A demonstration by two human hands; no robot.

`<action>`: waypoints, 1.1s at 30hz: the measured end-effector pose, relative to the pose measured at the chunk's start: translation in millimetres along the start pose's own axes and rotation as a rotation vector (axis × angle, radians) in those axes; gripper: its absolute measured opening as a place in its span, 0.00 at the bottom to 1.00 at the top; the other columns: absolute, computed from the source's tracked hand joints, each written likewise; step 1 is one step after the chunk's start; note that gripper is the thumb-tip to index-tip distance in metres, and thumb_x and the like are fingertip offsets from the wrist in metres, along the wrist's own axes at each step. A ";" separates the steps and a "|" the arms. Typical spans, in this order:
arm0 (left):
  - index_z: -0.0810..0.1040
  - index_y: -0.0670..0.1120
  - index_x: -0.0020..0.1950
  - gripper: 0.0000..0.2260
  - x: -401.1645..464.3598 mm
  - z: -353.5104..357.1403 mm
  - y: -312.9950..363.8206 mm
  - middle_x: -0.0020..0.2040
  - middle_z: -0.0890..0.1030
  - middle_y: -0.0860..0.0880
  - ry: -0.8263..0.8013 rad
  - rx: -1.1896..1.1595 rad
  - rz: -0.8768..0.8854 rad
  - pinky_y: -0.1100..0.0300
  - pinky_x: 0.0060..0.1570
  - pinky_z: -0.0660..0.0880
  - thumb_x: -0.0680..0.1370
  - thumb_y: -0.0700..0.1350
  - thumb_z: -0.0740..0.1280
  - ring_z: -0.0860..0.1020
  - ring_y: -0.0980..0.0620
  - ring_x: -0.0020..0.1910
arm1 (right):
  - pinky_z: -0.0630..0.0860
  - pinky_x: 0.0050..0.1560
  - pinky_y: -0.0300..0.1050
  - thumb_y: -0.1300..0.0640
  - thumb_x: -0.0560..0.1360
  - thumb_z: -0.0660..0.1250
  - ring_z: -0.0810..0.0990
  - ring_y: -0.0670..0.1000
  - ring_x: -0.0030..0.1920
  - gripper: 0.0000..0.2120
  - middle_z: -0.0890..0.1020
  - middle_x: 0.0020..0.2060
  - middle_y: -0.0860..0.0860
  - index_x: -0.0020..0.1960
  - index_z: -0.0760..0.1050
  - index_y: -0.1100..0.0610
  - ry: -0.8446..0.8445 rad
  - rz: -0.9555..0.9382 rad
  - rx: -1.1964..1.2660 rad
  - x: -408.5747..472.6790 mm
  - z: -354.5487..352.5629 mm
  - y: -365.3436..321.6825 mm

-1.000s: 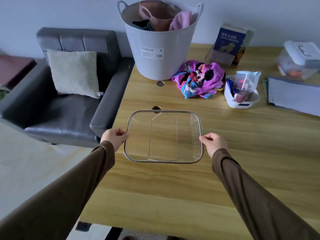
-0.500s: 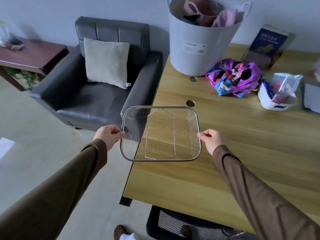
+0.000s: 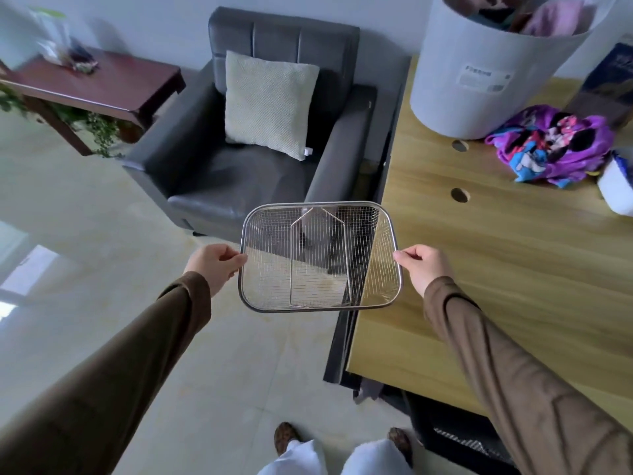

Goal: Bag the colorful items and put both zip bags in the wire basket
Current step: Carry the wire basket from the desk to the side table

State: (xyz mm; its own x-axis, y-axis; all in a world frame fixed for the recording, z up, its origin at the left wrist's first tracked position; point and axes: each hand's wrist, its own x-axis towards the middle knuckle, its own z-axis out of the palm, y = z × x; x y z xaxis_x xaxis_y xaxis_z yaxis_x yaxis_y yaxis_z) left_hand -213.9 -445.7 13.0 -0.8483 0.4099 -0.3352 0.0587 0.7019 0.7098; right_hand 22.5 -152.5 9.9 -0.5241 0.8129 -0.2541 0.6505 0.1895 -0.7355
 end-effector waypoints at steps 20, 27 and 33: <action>0.81 0.42 0.39 0.11 121.3 -132.6 -67.8 0.32 0.78 0.47 0.012 -0.027 -0.114 0.61 0.38 0.73 0.79 0.45 0.70 0.73 0.50 0.31 | 0.74 0.46 0.47 0.52 0.74 0.71 0.79 0.53 0.40 0.10 0.85 0.40 0.56 0.43 0.83 0.60 -0.083 -0.030 0.022 62.4 154.4 -124.9; 0.78 0.45 0.35 0.12 185.3 -197.7 -93.3 0.30 0.77 0.47 0.015 -0.050 -0.131 0.60 0.37 0.73 0.79 0.43 0.71 0.72 0.49 0.31 | 0.74 0.46 0.47 0.54 0.73 0.72 0.77 0.52 0.38 0.10 0.84 0.38 0.57 0.41 0.82 0.62 -0.109 -0.053 0.015 100.9 220.7 -191.2; 0.78 0.46 0.35 0.12 242.9 -260.0 -127.4 0.30 0.78 0.50 -0.003 0.069 -0.077 0.58 0.38 0.72 0.79 0.46 0.70 0.73 0.50 0.30 | 0.70 0.44 0.43 0.54 0.73 0.72 0.77 0.52 0.39 0.08 0.83 0.36 0.54 0.42 0.83 0.60 -0.105 -0.033 0.016 113.9 288.2 -248.0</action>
State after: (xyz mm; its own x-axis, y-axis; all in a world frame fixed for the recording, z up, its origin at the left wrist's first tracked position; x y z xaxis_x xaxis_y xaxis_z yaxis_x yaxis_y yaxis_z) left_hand -564.2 -587.1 2.2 -0.8499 0.3553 -0.3891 0.0299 0.7698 0.6376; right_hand -356.9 -265.7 -17.6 -0.6002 0.7442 -0.2931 0.6236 0.2059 -0.7542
